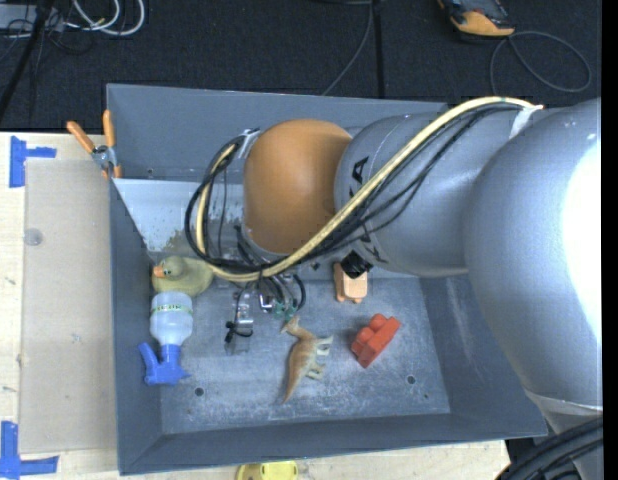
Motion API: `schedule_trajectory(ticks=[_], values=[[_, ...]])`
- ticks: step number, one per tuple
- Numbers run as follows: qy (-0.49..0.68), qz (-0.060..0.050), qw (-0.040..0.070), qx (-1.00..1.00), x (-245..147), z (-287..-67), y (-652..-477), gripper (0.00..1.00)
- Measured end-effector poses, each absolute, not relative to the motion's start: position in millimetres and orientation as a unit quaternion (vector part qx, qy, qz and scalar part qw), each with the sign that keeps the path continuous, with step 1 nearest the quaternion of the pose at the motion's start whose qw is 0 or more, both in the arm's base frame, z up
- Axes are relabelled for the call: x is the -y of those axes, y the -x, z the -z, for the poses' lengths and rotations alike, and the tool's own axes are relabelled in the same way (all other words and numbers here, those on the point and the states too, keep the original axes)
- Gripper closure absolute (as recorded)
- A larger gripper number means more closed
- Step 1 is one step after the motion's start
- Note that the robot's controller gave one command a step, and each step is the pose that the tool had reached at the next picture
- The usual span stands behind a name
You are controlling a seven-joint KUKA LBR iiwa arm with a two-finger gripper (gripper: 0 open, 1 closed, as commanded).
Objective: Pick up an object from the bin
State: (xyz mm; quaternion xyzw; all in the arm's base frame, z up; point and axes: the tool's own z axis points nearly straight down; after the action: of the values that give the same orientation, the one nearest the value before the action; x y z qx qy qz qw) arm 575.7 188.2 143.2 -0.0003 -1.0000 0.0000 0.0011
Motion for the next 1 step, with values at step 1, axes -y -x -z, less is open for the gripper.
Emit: schedule_trajectory(ticks=[1], values=[[-0.038,0.001,-0.001,0.999,-176.6,-134.3,-570.7,0.00]])
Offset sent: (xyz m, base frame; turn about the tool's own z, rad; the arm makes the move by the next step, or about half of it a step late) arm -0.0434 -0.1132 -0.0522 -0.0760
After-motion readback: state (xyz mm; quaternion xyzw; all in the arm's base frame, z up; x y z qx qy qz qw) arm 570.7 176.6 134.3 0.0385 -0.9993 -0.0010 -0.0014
